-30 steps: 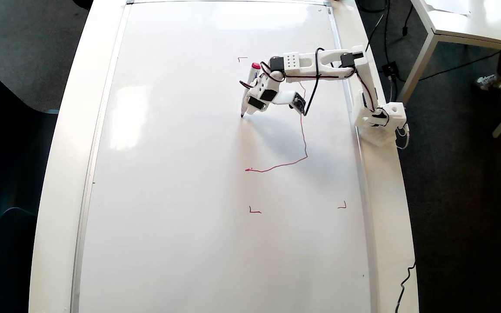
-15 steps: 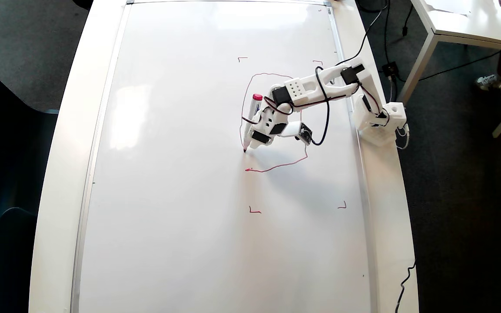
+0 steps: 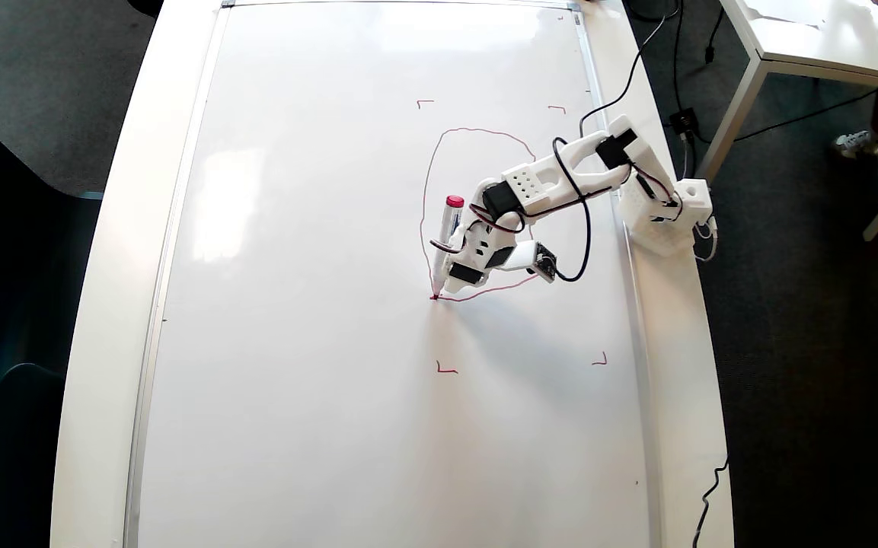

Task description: Draw on a whiteboard a robot head using a pen attached to the gripper

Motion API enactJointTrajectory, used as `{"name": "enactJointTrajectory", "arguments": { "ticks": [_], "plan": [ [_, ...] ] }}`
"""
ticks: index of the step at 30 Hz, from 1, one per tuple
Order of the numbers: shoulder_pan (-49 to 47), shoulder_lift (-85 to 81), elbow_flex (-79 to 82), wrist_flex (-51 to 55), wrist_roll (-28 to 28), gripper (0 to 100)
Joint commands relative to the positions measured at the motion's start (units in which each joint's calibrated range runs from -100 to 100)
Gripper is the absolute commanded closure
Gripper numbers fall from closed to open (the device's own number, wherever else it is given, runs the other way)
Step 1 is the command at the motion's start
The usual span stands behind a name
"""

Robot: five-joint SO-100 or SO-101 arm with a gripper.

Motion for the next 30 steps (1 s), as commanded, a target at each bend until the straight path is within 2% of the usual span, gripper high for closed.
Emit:
{"name": "enactJointTrajectory", "arguments": {
  "ticks": [1,4,8,14,20,23,30],
  "plan": [
    [-0.4,-0.5,-0.6,1.0,0.1,99],
    [0.7,-1.4,-5.3,2.9,0.3,99],
    [1.7,-6.9,-14.9,12.0,1.4,99],
    [4.6,-17.2,-15.6,17.4,4.4,99],
    [7.8,-26.3,0.5,21.8,6.7,99],
    [7.9,-29.4,10.1,21.3,6.5,99],
    [5.3,-29.9,20.8,18.2,5.5,99]
  ]
}}
